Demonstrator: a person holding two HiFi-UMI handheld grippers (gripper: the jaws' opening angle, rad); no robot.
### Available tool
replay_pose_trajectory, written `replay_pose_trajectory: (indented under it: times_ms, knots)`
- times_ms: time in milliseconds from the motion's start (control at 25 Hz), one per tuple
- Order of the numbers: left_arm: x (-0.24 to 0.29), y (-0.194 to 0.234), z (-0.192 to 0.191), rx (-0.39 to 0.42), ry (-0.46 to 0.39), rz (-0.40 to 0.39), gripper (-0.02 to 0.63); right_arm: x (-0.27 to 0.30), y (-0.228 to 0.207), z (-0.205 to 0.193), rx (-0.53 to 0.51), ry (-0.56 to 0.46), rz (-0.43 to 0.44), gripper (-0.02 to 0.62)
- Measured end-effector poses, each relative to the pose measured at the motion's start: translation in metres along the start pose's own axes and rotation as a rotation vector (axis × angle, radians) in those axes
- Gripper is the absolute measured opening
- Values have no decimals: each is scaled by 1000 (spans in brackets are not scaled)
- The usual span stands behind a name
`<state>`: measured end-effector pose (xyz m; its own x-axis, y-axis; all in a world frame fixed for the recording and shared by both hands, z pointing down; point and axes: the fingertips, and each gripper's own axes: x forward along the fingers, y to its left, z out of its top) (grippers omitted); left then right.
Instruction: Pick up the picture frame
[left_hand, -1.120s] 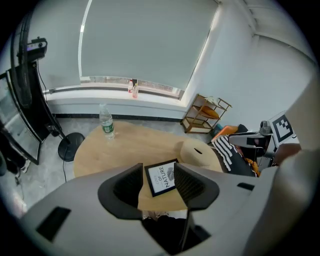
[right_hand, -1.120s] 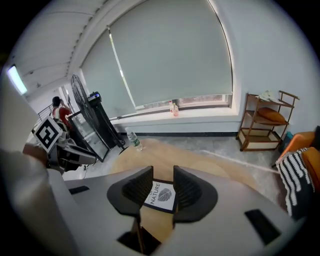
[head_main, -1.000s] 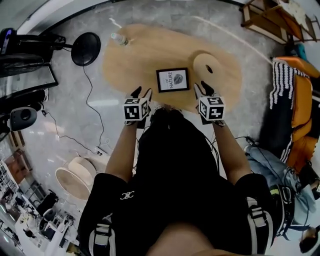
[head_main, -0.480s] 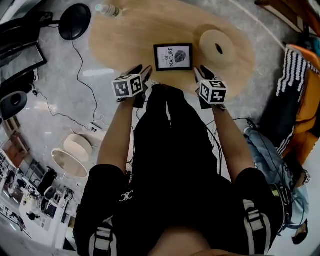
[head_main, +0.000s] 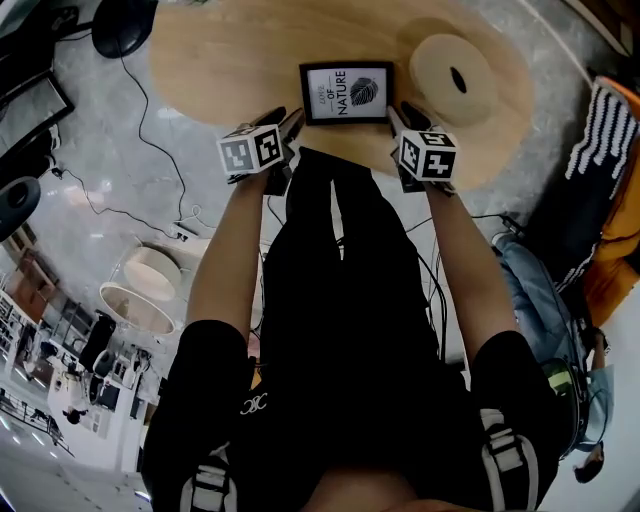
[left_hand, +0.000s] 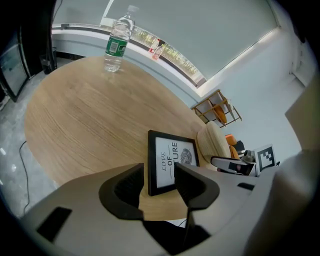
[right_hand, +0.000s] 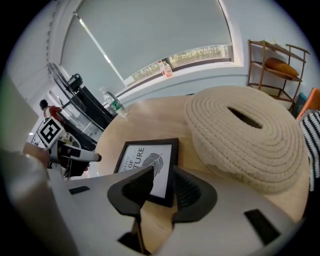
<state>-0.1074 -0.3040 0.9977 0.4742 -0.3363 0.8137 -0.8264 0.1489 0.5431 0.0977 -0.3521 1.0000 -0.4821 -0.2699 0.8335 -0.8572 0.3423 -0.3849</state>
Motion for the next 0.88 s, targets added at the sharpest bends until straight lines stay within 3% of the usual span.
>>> replay_pose_trajectory:
  times_ms: [280,680,760,880]
  knots:
    - [42,16,5,52,47,11,198,46,-16,-7,12,28,-29,118]
    - [71,26,-9,40,78,11,197,71,-24,-21,-9,71,-76,124]
    - [75,30,-12,48,79,26,152,73,-27,-20,-25,68,-75,124]
    - [78,34,-11,60,72,39,150,76,-28,-21,-67,67,-91,118]
